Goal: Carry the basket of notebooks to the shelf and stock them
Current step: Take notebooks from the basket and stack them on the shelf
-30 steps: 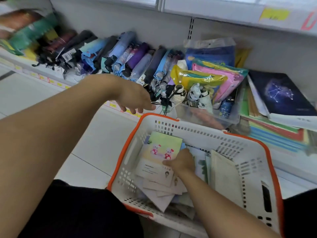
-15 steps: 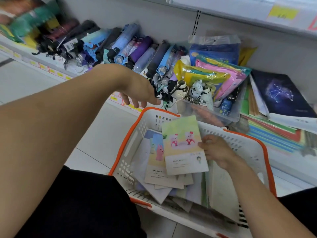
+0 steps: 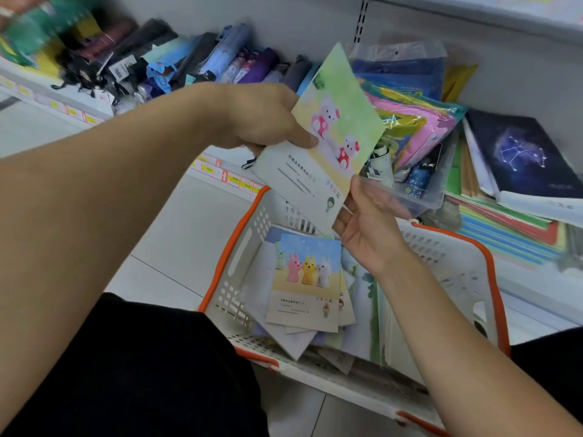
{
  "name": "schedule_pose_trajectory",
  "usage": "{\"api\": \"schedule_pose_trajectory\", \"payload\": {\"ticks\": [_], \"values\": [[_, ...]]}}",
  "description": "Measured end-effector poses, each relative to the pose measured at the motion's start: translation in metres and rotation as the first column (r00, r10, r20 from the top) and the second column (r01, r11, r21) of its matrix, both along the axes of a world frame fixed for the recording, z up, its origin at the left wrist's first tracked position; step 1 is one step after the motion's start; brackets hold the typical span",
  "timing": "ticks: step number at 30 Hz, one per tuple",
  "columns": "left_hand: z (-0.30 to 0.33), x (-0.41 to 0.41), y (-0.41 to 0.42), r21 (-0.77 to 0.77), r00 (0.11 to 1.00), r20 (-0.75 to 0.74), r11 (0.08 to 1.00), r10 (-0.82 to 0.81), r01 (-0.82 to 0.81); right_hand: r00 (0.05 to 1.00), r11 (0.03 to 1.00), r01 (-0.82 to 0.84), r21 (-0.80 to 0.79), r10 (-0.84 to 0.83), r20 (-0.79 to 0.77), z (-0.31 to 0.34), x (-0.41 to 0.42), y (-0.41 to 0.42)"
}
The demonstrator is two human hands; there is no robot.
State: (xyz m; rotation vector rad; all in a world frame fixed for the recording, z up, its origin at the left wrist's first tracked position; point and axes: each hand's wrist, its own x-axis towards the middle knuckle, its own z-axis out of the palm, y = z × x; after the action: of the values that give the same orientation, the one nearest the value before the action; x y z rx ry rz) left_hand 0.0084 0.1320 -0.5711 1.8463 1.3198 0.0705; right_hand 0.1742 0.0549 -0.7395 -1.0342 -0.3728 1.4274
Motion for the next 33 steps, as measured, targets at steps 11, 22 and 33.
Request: {"api": "schedule_pose_trajectory", "payload": {"ticks": [11, 22, 33], "values": [[-0.016, -0.015, 0.023, 0.181, 0.983, -0.140, 0.979, 0.122, -0.096, 0.447, 0.882, 0.023, -0.470, 0.411, 0.794, -0.124, 0.008, -0.051], [-0.015, -0.021, 0.026, 0.203, 0.964, -0.198, 0.969, 0.179, -0.138, 0.908, 0.994, -0.062, -0.085, 0.091, 0.409, -0.024, 0.061, -0.042], [0.014, 0.008, 0.019, -0.295, 0.682, 0.627, 0.925, 0.375, -0.238, 0.911, 0.967, 0.175, 0.186, -0.231, 0.343, 0.128, 0.010, 0.052]]}}
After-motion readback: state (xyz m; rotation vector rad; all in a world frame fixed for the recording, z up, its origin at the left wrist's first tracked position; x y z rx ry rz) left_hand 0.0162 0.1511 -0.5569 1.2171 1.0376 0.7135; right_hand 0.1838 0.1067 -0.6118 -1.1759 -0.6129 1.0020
